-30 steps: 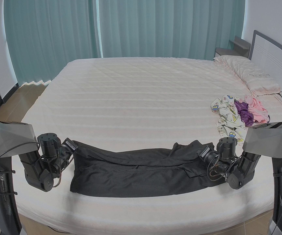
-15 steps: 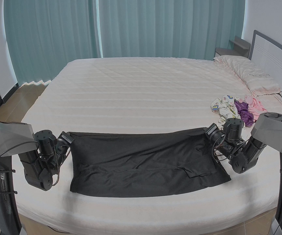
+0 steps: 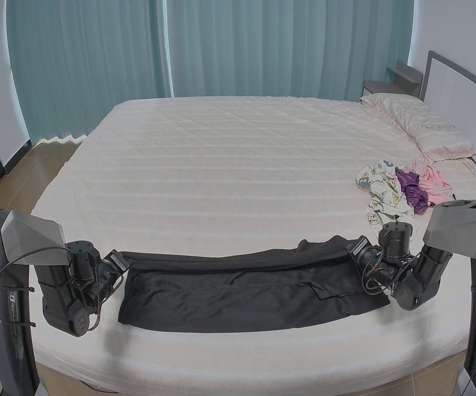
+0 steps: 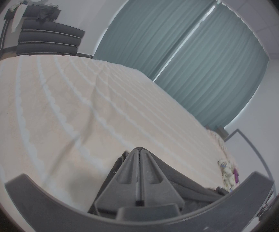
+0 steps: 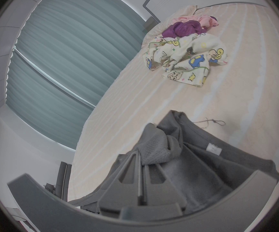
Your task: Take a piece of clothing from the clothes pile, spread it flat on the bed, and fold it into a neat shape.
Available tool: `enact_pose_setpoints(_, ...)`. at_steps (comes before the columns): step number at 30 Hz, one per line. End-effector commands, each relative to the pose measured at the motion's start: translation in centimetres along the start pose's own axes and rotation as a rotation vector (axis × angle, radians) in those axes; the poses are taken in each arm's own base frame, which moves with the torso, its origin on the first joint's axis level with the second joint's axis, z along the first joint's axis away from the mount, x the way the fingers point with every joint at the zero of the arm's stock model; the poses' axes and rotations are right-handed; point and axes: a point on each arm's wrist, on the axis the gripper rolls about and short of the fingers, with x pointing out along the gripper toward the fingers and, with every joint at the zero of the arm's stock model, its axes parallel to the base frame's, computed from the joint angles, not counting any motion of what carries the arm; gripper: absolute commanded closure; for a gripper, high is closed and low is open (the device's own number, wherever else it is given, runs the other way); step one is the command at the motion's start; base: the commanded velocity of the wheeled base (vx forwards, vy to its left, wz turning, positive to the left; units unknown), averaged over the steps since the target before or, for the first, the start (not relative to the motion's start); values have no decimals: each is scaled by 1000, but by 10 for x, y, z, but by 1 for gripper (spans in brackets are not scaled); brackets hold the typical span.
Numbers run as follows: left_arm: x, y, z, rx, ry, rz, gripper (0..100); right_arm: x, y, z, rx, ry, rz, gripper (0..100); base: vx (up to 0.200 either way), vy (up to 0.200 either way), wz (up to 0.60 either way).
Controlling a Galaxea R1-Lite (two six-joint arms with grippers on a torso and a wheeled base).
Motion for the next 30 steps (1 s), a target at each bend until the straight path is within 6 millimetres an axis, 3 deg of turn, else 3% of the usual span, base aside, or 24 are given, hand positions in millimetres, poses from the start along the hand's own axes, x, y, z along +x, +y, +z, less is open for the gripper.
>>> enact_pose_setpoints(1,-11,9,-12,68,69,18,100,-4,-15,-12,-13,32,-33,100,0,0,0)
enact_pose_setpoints(8,-10,16,-24,103,111,39,100,-8,-30,-24,-76,43,-42,100,0,0,0)
enact_pose_setpoints(15,-10,18,-28,106,126,47,100,-14,-35,-27,-86,46,-45,100,0,0,0)
enact_pose_setpoints(22,-17,28,-45,195,203,81,100,-15,-38,-31,-90,58,-53,100,0,0,0)
enact_pose_setpoints(23,-18,28,-45,197,206,83,0,-15,-39,-32,-90,60,-56,100,0,0,0)
enact_pose_setpoints(25,-18,29,-45,200,208,84,0,-15,-40,-33,-93,63,-59,100,0,0,0)
enact_pose_setpoints(26,-18,29,-45,200,207,85,0,-16,-40,-33,-94,65,-59,0,0,0,0)
enact_pose_setpoints(30,-18,28,-44,202,202,85,0,-21,-38,-32,-94,60,-51,0,0,0,0)
